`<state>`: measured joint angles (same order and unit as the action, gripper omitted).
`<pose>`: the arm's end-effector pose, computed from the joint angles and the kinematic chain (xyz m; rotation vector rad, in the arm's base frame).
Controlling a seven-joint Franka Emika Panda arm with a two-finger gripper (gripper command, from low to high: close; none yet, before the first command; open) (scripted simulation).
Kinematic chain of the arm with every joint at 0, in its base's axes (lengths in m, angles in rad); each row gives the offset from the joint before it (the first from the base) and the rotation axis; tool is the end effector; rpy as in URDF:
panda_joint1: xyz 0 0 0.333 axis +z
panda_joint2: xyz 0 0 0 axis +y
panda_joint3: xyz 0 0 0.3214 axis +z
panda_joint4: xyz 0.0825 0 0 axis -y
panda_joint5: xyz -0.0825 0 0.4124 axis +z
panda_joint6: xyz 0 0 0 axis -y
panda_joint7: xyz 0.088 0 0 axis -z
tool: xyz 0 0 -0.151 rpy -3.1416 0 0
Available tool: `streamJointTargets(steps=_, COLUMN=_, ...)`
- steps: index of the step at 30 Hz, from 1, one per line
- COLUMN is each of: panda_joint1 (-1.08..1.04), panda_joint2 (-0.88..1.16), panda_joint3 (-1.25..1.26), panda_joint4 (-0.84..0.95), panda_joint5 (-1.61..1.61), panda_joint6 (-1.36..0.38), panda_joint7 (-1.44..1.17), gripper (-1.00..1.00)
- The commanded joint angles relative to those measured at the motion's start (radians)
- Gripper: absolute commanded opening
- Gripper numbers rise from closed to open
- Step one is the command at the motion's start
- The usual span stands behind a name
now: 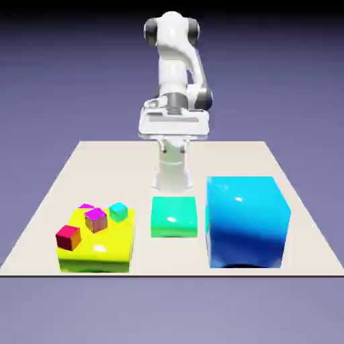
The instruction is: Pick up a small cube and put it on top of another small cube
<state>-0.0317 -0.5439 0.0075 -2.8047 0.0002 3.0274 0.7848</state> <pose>0.4429 -0.0109 0.4041 -2.4676 1.0560 -1.0071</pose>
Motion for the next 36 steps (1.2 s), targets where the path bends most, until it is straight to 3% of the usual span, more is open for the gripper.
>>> streamJointTargets(steps=1, panda_joint1=-0.036, panda_joint2=0.022, panda_joint3=0.006, panda_joint4=0.004, panda_joint5=0.000, panda_joint6=-0.008, panda_joint7=0.036, gripper=0.00)
streamJointTargets(steps=31, panda_joint1=-1.123, panda_joint2=0.671, panda_joint3=0.192, panda_joint4=0.135, panda_joint5=0.006, panda_joint6=-0.246, panda_joint7=1.127, gripper=0.00)
streamJointTargets(steps=36, panda_joint1=-1.089, panda_joint2=0.779, panda_joint3=0.151, panda_joint4=0.155, panda_joint5=-0.029, panda_joint6=-0.157, panda_joint7=1.153, gripper=0.00)
